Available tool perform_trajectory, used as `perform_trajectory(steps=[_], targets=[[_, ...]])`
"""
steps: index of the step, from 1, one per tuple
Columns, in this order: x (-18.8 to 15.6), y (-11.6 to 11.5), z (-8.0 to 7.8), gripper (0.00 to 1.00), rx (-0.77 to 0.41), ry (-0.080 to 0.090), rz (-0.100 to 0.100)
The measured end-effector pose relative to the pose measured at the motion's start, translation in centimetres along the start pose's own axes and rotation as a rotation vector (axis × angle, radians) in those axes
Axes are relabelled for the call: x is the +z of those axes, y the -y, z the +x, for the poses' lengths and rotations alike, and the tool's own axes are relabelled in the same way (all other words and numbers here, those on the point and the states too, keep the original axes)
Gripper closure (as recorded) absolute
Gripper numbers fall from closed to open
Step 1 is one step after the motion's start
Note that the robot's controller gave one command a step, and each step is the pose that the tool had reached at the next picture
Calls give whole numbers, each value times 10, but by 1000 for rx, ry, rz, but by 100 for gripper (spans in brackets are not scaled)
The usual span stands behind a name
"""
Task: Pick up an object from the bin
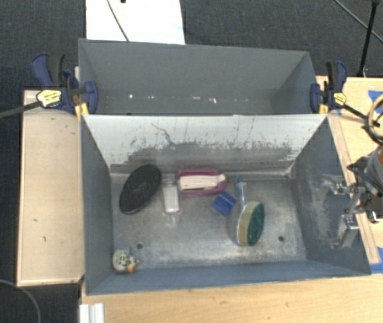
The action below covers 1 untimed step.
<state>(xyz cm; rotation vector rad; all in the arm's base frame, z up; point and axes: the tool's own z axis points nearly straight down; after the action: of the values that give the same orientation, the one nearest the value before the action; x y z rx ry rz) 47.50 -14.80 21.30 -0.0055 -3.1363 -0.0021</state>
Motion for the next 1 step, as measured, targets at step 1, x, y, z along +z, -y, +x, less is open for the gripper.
perform_trajectory(steps=[1], targets=[[122,-68,-46,0,32,2,-3]])
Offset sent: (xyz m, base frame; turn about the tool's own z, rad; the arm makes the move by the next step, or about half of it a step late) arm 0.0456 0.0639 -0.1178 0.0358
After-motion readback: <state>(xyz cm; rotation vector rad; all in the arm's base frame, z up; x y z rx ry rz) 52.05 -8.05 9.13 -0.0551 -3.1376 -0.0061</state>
